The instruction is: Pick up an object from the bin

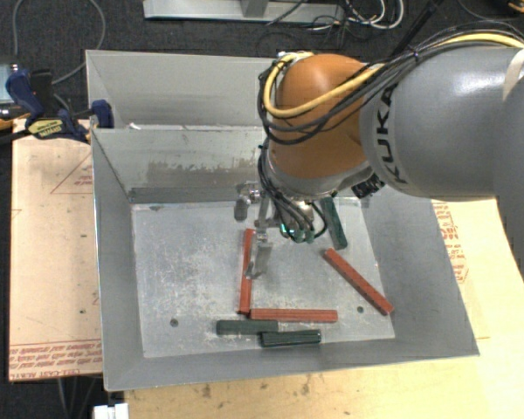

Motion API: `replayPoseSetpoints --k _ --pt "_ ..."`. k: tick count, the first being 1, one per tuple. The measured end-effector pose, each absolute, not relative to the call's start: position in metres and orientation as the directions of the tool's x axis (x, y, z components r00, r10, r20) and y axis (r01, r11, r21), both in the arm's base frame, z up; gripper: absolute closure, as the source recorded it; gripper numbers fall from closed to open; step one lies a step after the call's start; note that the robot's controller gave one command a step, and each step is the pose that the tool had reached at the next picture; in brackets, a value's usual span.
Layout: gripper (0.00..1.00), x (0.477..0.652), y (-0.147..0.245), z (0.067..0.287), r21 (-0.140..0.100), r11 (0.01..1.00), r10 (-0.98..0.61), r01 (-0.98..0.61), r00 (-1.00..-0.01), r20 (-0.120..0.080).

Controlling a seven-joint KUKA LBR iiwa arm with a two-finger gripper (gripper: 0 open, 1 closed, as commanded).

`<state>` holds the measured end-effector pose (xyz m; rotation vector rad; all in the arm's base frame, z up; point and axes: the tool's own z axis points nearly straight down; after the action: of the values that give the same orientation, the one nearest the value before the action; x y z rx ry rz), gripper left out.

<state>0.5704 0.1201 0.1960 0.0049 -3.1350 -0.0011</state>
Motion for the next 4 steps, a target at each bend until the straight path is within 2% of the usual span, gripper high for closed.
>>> replayPoseSetpoints --k 1,2,3,4 --pt "0.0 0.597 0.14 0.067 0.0 0.945 0.327 0.327 -0.945 0.003" --pt "0.0 0.597 0.138 0.12 0.001 0.999 -0.051 -0.051 -0.999 -0.006" --pt "0.0 0.636 0.07 0.068 0.0 0.996 -0.094 -0.094 -0.996 -0.003" --pt "0.0 0.654 0.073 0.144 -0.002 0.932 -0.362 -0.362 -0.932 -0.01"
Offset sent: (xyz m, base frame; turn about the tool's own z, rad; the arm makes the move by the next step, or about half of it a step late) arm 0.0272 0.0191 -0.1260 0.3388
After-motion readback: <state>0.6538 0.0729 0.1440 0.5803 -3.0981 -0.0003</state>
